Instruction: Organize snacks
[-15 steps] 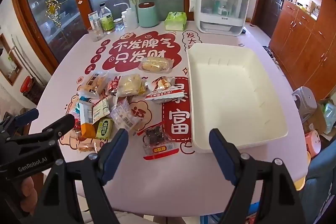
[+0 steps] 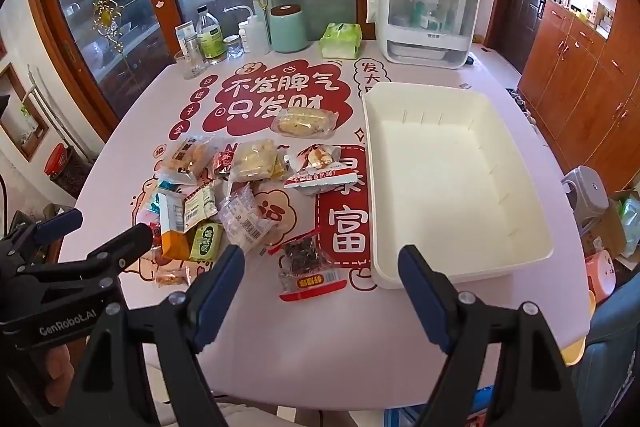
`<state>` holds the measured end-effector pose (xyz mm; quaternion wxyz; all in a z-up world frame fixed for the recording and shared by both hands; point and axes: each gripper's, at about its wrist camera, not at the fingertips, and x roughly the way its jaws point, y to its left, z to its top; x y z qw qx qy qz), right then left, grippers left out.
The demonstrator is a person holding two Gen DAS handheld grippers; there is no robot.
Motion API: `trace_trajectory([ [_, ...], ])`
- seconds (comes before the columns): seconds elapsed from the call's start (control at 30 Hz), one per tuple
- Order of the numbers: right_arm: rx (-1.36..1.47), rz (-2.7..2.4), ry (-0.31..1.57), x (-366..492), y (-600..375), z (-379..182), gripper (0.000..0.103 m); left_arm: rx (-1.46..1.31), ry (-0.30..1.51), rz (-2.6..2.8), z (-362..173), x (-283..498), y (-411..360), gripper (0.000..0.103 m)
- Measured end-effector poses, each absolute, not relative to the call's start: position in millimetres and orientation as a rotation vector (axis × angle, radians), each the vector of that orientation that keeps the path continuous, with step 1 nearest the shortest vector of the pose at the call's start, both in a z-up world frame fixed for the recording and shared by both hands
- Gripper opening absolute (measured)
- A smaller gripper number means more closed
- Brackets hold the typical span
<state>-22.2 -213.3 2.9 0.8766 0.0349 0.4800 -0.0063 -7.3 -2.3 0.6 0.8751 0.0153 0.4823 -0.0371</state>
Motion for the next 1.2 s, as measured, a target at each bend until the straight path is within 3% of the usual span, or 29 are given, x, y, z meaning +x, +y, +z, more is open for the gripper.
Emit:
trace_trajectory([
  [1.2, 0.071, -0.006, 0.98, -36, -212, 3, 0.08, 0.031, 0.989, -0.079, 4, -18, 1, 0.102],
])
